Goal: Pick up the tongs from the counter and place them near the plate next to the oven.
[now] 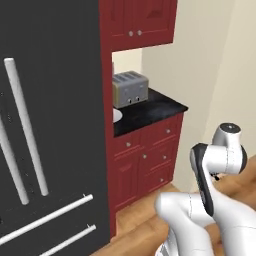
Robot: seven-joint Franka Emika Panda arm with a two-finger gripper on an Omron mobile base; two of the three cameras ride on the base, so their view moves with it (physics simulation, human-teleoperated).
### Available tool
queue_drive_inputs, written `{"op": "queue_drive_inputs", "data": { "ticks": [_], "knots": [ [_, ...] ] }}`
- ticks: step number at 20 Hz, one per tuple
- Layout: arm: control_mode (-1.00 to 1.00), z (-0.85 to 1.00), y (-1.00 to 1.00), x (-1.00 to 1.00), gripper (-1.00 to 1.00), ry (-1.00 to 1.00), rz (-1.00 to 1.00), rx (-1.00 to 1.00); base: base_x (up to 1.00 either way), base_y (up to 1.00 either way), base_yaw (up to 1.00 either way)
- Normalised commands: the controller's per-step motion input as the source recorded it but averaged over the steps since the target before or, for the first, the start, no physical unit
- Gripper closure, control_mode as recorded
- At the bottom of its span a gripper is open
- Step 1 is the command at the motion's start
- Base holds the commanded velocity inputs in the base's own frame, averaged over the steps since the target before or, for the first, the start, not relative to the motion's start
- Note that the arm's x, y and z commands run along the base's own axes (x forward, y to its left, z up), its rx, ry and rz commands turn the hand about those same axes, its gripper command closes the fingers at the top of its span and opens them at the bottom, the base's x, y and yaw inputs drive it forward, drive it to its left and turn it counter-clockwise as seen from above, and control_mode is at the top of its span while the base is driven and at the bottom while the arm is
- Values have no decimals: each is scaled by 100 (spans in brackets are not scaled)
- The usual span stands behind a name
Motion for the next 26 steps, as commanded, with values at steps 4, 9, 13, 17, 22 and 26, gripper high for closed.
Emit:
{"op": "queue_drive_inputs", "data": {
  "ticks": [4, 9, 13, 17, 22, 26],
  "knots": [
    [100, 0, 0, 0, 100, 0, 0, 0, 88, -55, 10],
    [100, 0, 0, 0, 100, 0, 0, 0, 73, -60, 24],
    [100, 0, 0, 0, 100, 0, 0, 0, 51, -28, 31],
    [100, 0, 0, 0, 100, 0, 0, 0, 44, -2, 38],
    [100, 0, 0, 0, 100, 0, 0, 0, 47, -34, 28],
    [100, 0, 0, 0, 100, 0, 0, 0, 21, -35, 15]
  ]
}}
